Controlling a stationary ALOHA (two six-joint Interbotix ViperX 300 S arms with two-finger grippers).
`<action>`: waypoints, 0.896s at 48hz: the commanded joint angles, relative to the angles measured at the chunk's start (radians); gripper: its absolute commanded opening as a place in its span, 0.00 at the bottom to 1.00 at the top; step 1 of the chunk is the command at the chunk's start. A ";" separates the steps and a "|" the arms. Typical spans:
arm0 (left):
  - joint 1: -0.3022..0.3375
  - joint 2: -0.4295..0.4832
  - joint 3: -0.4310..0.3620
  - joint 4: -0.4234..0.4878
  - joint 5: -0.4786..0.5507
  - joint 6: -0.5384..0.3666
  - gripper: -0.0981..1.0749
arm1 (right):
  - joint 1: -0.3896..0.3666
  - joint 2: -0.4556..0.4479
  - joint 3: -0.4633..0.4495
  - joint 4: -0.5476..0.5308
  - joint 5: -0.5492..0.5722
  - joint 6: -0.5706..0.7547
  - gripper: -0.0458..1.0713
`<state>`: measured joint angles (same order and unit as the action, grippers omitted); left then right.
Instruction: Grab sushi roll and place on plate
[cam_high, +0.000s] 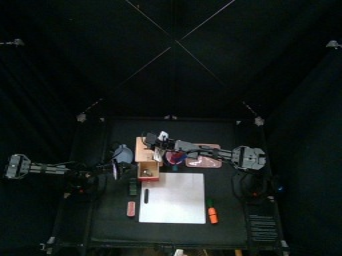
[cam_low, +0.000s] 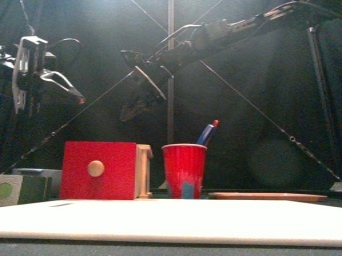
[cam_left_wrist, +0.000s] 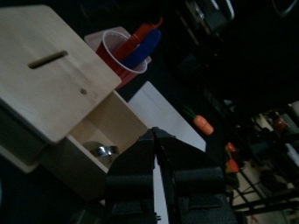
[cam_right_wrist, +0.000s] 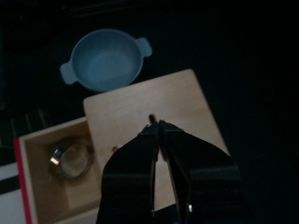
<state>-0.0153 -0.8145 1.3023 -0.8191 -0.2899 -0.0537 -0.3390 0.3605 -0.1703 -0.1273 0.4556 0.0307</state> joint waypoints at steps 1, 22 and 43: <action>-0.043 0.009 -0.026 -0.061 -0.003 0.002 0.38 | -0.040 -0.003 -0.048 -0.003 -0.009 0.002 0.50; -0.150 0.150 -0.052 -0.176 -0.057 0.002 0.38 | -0.120 0.080 -0.115 0.002 -0.003 0.002 0.50; -0.193 0.305 -0.100 -0.304 -0.049 -0.058 0.38 | -0.160 0.141 -0.129 0.040 0.020 0.000 0.50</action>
<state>-0.2025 -0.5216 1.2287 -1.1014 -0.3344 -0.1043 -0.4909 0.5292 -0.2654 -0.0905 0.4786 0.0322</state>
